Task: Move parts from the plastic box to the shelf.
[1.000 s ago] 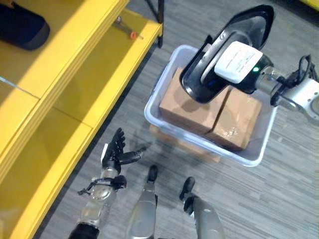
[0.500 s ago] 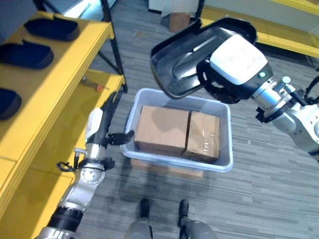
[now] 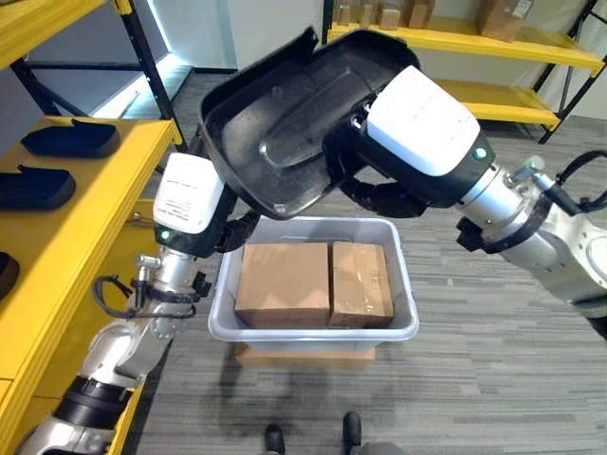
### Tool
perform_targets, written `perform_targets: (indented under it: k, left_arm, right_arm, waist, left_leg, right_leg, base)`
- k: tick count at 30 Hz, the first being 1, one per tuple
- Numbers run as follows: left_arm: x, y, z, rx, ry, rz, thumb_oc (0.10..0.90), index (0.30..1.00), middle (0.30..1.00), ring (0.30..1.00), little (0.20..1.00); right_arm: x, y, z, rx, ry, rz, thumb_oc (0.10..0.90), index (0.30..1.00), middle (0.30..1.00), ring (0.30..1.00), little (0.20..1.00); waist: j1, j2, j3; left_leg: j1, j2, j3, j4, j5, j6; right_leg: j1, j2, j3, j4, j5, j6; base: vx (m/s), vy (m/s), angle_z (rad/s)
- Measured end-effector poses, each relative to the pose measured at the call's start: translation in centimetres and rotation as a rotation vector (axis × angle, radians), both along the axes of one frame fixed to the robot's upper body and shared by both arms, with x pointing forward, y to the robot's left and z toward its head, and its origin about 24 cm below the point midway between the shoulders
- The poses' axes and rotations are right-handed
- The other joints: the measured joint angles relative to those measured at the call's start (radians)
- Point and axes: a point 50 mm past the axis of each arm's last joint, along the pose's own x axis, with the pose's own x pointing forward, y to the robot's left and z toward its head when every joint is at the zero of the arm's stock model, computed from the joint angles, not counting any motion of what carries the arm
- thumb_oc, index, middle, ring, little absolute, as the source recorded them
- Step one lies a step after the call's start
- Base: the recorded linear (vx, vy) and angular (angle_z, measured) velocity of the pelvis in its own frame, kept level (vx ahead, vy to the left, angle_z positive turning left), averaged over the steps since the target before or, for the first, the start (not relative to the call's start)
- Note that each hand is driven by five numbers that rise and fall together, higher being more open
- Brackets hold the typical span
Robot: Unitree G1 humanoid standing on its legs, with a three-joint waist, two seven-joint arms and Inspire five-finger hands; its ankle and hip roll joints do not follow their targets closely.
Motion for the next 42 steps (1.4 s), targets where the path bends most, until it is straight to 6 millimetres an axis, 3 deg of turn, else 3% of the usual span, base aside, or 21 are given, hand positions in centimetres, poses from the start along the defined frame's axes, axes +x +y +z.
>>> perform_targets:
  k: [9, 14, 23, 25, 30, 34, 37, 42]
  left_arm:
    - [-0.1, -0.1, -0.3, 0.067, -0.010, 0.014, 0.900, 1.000, 1.000, 1.000, 1.000]
    - [-0.2, 0.4, -1.4, 0.069, 0.036, 0.034, 0.900, 1.000, 1.000, 1.000, 1.000]
    - [-1.7, 3.4, -6.3, 0.078, 0.240, 0.156, 0.900, 1.000, 1.000, 1.000, 1.000]
    - [-2.4, 4.7, -8.3, 0.086, 0.327, 0.211, 0.900, 1.000, 1.000, 1.000, 1.000]
    - [-4.3, 6.5, -10.3, 0.070, 0.421, 0.302, 0.900, 1.000, 1.000, 1.000, 1.000]
    - [-4.2, 7.5, -9.5, 0.041, 0.387, 0.354, 0.900, 1.000, 1.000, 1.000, 1.000]
    - [-4.1, 8.1, -8.7, -0.001, 0.357, 0.382, 0.900, 1.000, 1.000, 1.000, 1.000]
    - [-3.4, 6.7, -6.6, -0.032, 0.257, 0.335, 0.900, 1.000, 1.000, 1.000, 1.000]
  right_arm:
    - [0.2, 0.1, -1.3, -0.014, 0.068, 0.013, 0.400, 0.300, 0.300, 0.300, 0.300]
    - [0.6, -0.4, -2.5, -0.008, 0.116, -0.014, 0.400, 0.300, 0.300, 0.300, 0.300]
    - [2.2, -3.0, -5.2, 0.015, 0.236, -0.167, 0.400, 0.300, 0.300, 0.300, 0.300]
    - [2.6, -4.1, -6.0, 0.024, 0.270, -0.219, 0.400, 0.300, 0.300, 0.300, 0.300]
    - [2.8, -6.1, -7.3, 0.055, 0.317, -0.308, 0.400, 0.300, 0.300, 0.300, 0.300]
    - [3.5, -7.6, -8.4, 0.073, 0.362, -0.401, 0.400, 0.300, 0.300, 0.300, 0.300]
    - [3.6, -7.5, -8.5, 0.085, 0.368, -0.406, 0.400, 0.300, 0.300, 0.300, 0.300]
    - [3.7, -7.0, -8.8, 0.110, 0.379, -0.392, 0.400, 0.300, 0.300, 0.300, 0.300]
  waist:
    - [0.002, -0.020, -0.039]
    - [0.002, -0.024, -0.044]
    - [0.004, -0.024, -0.051]
    - [0.006, -0.024, -0.051]
    - [0.011, -0.023, -0.051]
    - [0.029, -0.021, -0.050]
    - [0.029, -0.018, -0.050]
    - [0.030, -0.016, -0.050]
  left_leg:
    - [-0.001, 0.000, 0.001, 0.000, -0.001, 0.000]
    - [-0.001, 0.000, 0.001, 0.000, -0.001, 0.000]
    - [-0.002, 0.000, 0.000, 0.000, -0.002, 0.001]
    - [-0.002, 0.000, 0.000, 0.000, -0.004, 0.001]
    - [-0.003, 0.000, -0.001, 0.000, -0.006, 0.001]
    - [-0.003, 0.000, -0.003, 0.000, -0.006, 0.001]
    - [-0.003, 0.001, -0.005, 0.000, -0.006, 0.002]
    - [-0.004, 0.000, -0.011, 0.000, -0.006, 0.002]
  right_leg:
    - [-0.001, 0.000, 0.002, 0.000, 0.000, 0.000]
    - [-0.001, 0.000, 0.002, 0.000, 0.000, 0.000]
    - [-0.001, 0.000, 0.001, 0.000, -0.005, 0.004]
    - [-0.002, 0.000, 0.001, 0.000, -0.008, 0.003]
    - [-0.002, 0.000, 0.000, 0.000, -0.012, 0.002]
    - [-0.001, 0.000, -0.004, 0.000, -0.012, 0.002]
    - [0.000, -0.001, -0.006, -0.001, -0.013, 0.003]
    - [0.003, -0.001, -0.014, -0.002, -0.016, 0.003]
  base:
    - [0.00, 0.000, 0.00]
    - [0.00, 0.000, 0.00]
    - [0.00, 0.000, 0.00]
    - [0.00, 0.000, 0.00]
    - [0.00, 0.000, 0.00]
    - [0.00, 0.000, 0.00]
    - [0.00, 0.000, 0.00]
    - [0.02, 0.002, 0.04]
